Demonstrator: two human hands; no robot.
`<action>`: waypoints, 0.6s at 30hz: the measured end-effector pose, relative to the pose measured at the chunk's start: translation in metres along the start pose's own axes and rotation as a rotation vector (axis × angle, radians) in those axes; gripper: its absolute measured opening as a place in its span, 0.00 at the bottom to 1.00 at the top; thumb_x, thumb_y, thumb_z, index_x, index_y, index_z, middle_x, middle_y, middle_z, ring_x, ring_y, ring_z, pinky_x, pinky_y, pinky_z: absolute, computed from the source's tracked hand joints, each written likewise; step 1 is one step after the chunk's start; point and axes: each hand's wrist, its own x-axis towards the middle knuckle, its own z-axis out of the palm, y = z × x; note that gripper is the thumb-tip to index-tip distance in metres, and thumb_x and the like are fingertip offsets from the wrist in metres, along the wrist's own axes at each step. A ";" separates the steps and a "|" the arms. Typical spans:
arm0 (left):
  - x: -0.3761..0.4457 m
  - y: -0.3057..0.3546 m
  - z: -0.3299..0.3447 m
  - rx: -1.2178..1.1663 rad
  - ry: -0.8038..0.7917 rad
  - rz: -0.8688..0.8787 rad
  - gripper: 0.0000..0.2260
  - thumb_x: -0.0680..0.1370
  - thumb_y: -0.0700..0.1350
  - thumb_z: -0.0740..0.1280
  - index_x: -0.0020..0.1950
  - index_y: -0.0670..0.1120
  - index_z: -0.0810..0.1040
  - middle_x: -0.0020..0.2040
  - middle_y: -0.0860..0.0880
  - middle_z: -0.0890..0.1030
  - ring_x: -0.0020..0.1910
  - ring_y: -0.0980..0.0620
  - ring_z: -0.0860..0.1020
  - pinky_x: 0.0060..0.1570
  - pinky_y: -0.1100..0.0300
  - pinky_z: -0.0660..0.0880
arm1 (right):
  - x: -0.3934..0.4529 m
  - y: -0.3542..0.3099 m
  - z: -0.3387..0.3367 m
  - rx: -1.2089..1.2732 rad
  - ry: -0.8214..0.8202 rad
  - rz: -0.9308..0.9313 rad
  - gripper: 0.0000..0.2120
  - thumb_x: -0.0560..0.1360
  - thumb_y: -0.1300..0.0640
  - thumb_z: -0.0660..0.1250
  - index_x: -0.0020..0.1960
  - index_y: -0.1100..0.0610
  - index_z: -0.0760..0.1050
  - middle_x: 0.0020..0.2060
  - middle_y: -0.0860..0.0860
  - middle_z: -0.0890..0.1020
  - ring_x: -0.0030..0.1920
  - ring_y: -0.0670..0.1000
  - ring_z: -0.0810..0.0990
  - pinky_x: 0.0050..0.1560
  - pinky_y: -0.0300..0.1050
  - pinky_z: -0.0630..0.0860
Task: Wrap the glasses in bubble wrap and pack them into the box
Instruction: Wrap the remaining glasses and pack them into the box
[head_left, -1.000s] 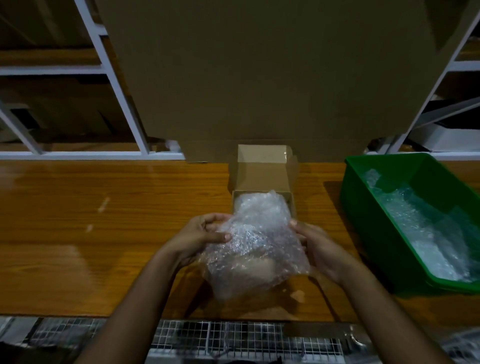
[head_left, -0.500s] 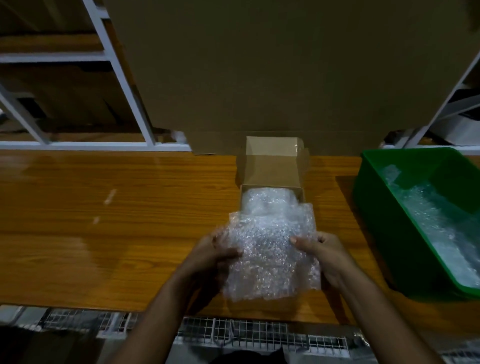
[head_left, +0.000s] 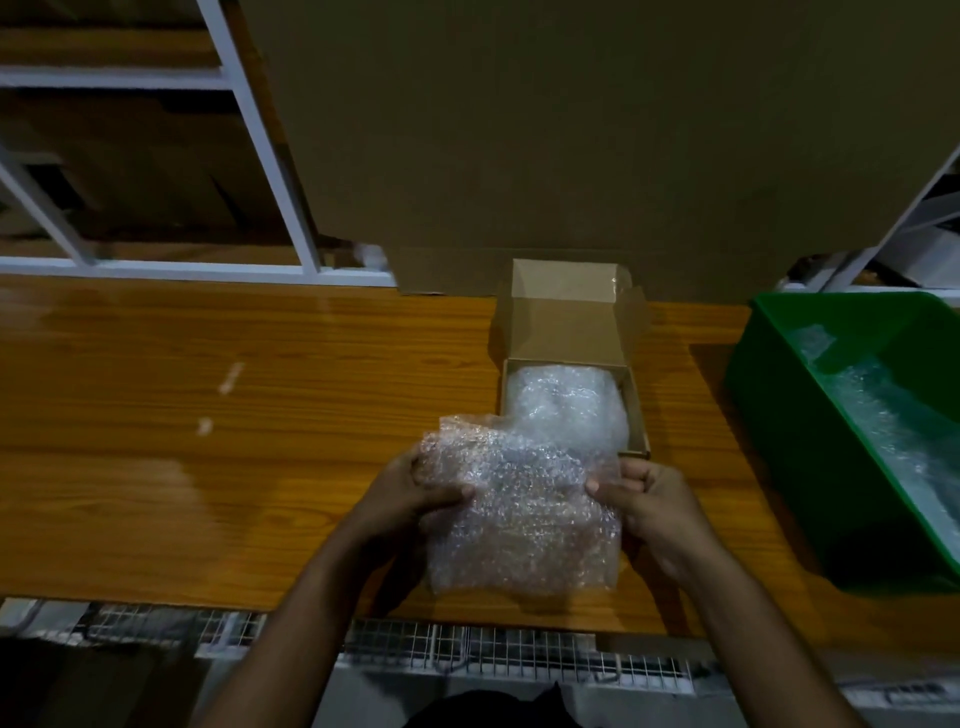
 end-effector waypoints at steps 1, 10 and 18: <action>-0.002 0.000 -0.001 0.000 0.023 0.009 0.25 0.68 0.36 0.78 0.63 0.43 0.75 0.53 0.42 0.85 0.49 0.44 0.85 0.45 0.50 0.83 | -0.001 0.001 0.004 0.004 0.026 -0.007 0.23 0.62 0.60 0.78 0.56 0.64 0.80 0.48 0.58 0.87 0.51 0.58 0.86 0.57 0.62 0.80; -0.002 -0.003 -0.036 0.072 -0.068 0.053 0.24 0.71 0.37 0.77 0.65 0.45 0.75 0.53 0.43 0.85 0.51 0.43 0.83 0.47 0.54 0.80 | -0.012 0.007 0.028 0.041 0.173 -0.068 0.23 0.61 0.58 0.80 0.52 0.65 0.79 0.46 0.60 0.86 0.49 0.58 0.86 0.49 0.50 0.81; -0.002 0.001 -0.058 0.089 -0.127 0.026 0.24 0.75 0.41 0.74 0.70 0.43 0.72 0.55 0.41 0.81 0.49 0.46 0.81 0.44 0.55 0.77 | -0.037 0.003 0.042 -0.099 -0.148 -0.052 0.12 0.77 0.62 0.69 0.60 0.60 0.79 0.52 0.56 0.86 0.53 0.56 0.85 0.48 0.47 0.82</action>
